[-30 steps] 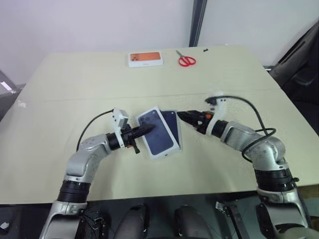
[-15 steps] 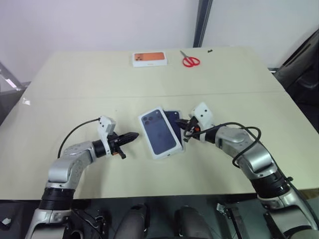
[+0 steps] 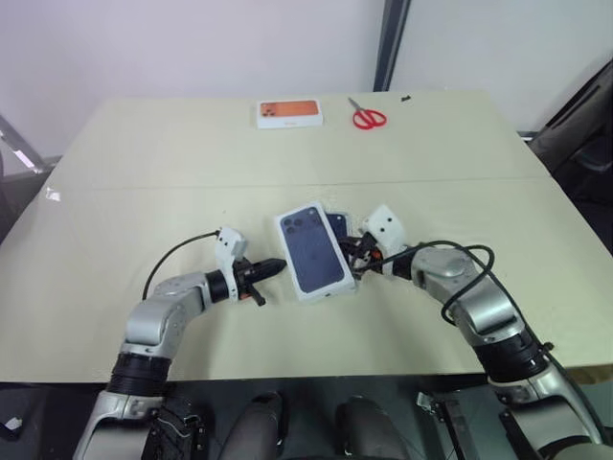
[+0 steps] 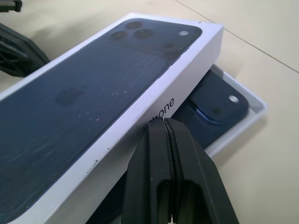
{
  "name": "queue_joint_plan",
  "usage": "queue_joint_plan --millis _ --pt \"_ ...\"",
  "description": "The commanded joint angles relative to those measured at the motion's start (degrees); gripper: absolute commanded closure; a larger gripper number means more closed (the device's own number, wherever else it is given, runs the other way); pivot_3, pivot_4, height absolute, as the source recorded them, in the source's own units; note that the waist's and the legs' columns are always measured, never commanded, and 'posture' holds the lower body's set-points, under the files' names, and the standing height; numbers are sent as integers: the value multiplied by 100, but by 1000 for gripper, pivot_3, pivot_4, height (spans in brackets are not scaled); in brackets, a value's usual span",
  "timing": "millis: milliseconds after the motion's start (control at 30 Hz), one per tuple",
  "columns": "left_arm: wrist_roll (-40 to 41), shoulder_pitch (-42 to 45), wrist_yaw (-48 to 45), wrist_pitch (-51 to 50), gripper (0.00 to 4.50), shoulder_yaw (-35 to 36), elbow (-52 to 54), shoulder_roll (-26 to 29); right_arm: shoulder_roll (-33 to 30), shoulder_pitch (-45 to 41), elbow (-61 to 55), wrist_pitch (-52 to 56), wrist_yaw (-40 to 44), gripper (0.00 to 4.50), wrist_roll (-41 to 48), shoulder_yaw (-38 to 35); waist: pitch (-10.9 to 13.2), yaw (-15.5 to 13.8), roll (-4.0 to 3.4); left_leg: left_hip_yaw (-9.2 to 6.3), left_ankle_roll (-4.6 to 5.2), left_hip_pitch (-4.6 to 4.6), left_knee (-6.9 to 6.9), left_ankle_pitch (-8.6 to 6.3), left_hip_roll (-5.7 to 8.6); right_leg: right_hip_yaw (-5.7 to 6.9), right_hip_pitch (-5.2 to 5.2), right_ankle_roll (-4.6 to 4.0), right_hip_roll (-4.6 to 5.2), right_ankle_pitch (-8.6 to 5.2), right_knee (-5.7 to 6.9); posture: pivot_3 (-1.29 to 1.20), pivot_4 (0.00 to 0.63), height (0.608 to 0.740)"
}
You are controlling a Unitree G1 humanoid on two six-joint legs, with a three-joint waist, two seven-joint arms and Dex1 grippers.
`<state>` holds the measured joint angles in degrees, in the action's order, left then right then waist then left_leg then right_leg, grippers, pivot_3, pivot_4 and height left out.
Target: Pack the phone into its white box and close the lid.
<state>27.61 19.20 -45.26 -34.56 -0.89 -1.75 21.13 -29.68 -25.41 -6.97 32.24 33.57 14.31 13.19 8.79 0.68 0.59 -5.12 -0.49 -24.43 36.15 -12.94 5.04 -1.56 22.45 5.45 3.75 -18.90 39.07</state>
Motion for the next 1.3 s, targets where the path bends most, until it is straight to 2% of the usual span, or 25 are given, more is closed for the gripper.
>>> queue_joint_plan --millis 33,767,1100,1300 --pt "90 163 63 3 4500 24 251 -99 70 49 -238 -30 33 4474 -81 -50 0 1 0 0 0 0 0 0 0 0 0 0 0 0 0 0 150 734" --pt "-141 434 163 145 4500 -121 -92 -459 4 646 -762 166 -129 4474 -418 -389 0 -2 0 -1 -4 0 2 3 1 1 -2 0 -1 0 1 0 150 734" --pt "-305 547 -25 355 4500 10 -453 -230 -13 588 -563 95 -72 4474 -499 -399 0 -2 1 -1 -7 0 1 4 1 1 -1 0 -2 0 1 0 150 734" --pt "-274 553 33 338 4500 -43 -372 -369 -42 601 -516 62 -29 4474 -597 -406 0 -7 1 -1 -7 0 3 4 1 2 -3 0 -1 0 1 0 150 734"
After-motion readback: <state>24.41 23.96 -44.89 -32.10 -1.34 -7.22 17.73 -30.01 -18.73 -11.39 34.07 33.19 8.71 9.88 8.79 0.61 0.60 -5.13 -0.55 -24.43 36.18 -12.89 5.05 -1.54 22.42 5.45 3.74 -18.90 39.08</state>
